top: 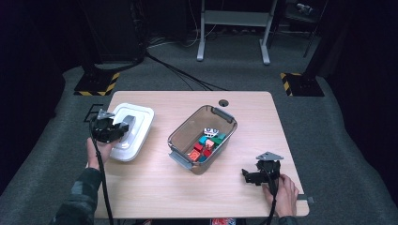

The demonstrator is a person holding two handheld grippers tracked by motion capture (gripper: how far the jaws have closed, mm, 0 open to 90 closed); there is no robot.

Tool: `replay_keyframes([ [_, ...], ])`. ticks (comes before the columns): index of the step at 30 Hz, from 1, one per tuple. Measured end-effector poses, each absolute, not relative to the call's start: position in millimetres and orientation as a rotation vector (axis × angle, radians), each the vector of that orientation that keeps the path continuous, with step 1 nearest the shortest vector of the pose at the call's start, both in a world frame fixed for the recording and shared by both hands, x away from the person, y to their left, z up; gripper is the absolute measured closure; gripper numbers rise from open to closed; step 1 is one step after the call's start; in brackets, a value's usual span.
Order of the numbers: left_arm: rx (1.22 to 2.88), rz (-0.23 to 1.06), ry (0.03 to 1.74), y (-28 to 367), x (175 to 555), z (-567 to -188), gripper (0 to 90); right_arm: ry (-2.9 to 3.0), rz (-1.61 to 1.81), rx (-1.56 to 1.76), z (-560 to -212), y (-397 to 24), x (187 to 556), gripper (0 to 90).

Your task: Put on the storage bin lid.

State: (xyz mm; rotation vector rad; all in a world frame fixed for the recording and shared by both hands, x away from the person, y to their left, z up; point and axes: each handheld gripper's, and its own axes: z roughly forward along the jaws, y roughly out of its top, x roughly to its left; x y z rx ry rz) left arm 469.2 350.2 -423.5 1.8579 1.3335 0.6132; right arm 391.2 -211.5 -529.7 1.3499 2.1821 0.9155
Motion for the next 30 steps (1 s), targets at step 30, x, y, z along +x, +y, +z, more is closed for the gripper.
replay_keyframes([
  [30, 1.908, 0.495, 1.072, 272, 466, -343, 67.5, 2.186, 0.925, 1.347, -530, -212, 391, 0.0],
])
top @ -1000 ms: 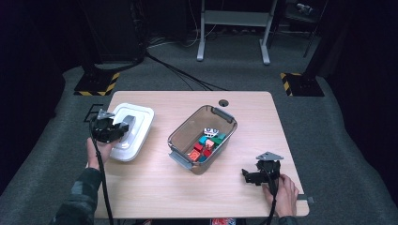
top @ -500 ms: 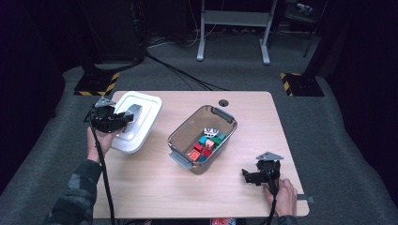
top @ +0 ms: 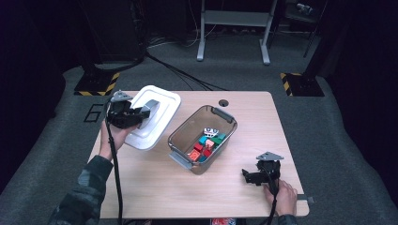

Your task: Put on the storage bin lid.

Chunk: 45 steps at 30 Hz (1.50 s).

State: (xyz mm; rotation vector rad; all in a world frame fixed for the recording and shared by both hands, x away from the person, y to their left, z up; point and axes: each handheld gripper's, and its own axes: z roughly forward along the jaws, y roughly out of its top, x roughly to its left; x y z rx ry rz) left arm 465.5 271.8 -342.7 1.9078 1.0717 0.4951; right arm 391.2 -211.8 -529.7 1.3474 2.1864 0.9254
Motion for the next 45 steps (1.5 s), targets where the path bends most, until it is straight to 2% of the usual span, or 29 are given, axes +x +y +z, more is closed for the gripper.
replay_keyframes([
  [19, 1.971, 0.400, 0.928, 206, 465, -340, 67.5, 2.183, 0.930, 1.352, -530, -212, 391, 0.0],
  [31, 2.028, 0.306, 0.843, 169, 468, -352, 67.5, 2.183, 0.926, 1.348, -530, -212, 392, 0.0],
  [45, 2.062, 0.246, 0.847, 136, 473, -370, 67.5, 2.193, 0.927, 1.339, -530, -213, 392, 0.0],
])
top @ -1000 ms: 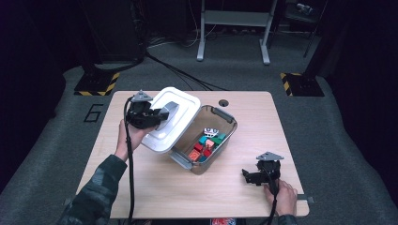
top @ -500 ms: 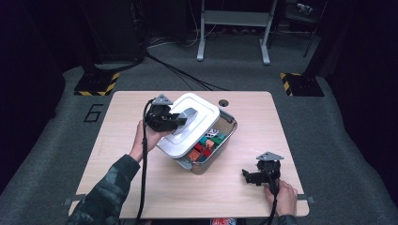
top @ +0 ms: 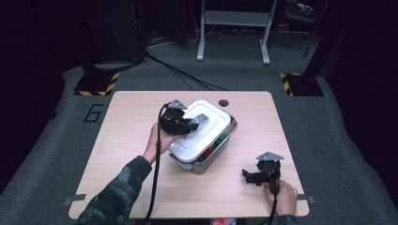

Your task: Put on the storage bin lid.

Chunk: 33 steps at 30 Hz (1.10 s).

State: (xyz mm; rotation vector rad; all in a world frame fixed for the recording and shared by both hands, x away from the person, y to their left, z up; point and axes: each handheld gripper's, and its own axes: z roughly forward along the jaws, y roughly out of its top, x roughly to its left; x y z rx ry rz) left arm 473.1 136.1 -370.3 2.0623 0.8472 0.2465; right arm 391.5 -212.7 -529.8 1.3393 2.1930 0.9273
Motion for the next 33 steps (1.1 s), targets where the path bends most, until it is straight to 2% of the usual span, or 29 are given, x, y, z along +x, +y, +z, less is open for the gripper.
replay_keyframes([
  [14, 2.098, 0.284, 0.831, 114, 468, -374, 67.3, 2.194, 0.928, 1.338, -530, -213, 392, 0.0],
  [27, 2.094, 0.356, 0.852, 106, 457, -375, 66.9, 2.194, 0.928, 1.340, -530, -213, 391, 0.0],
  [33, 2.067, 0.348, 0.880, 101, 457, -379, 66.7, 2.193, 0.927, 1.339, -530, -213, 392, 0.0],
])
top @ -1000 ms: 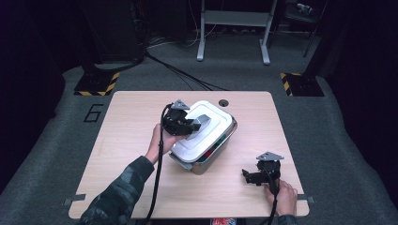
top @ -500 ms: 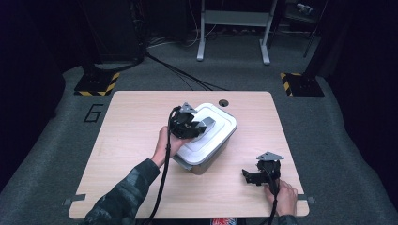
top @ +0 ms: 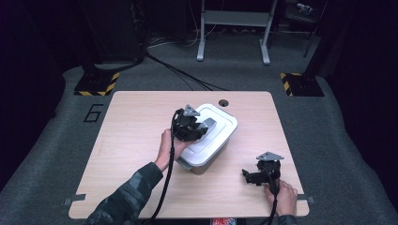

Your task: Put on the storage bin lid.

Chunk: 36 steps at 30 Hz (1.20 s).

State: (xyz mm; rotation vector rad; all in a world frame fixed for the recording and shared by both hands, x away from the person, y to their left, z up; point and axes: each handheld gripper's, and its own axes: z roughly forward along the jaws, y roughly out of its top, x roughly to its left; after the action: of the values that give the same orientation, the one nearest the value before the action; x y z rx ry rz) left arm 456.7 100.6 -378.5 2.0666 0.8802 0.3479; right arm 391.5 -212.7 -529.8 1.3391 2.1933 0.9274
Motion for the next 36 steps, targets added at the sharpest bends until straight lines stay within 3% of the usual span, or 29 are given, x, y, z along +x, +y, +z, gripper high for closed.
replay_keyframes([
  [9, 2.084, 0.369, 0.870, 97, 454, -382, 65.6, 2.195, 0.930, 1.341, -530, -213, 391, 0.0],
  [15, 2.079, 0.403, 0.860, 103, 451, -376, 38.3, 2.193, 0.928, 1.339, -530, -213, 392, 0.0],
  [22, 2.094, 0.433, 0.836, 127, 442, -361, 19.9, 2.193, 0.928, 1.340, -530, -213, 391, 0.0],
  [36, 2.049, 0.551, 0.897, 195, 409, -360, 5.1, 2.193, 0.928, 1.341, -530, -213, 391, 0.0],
])
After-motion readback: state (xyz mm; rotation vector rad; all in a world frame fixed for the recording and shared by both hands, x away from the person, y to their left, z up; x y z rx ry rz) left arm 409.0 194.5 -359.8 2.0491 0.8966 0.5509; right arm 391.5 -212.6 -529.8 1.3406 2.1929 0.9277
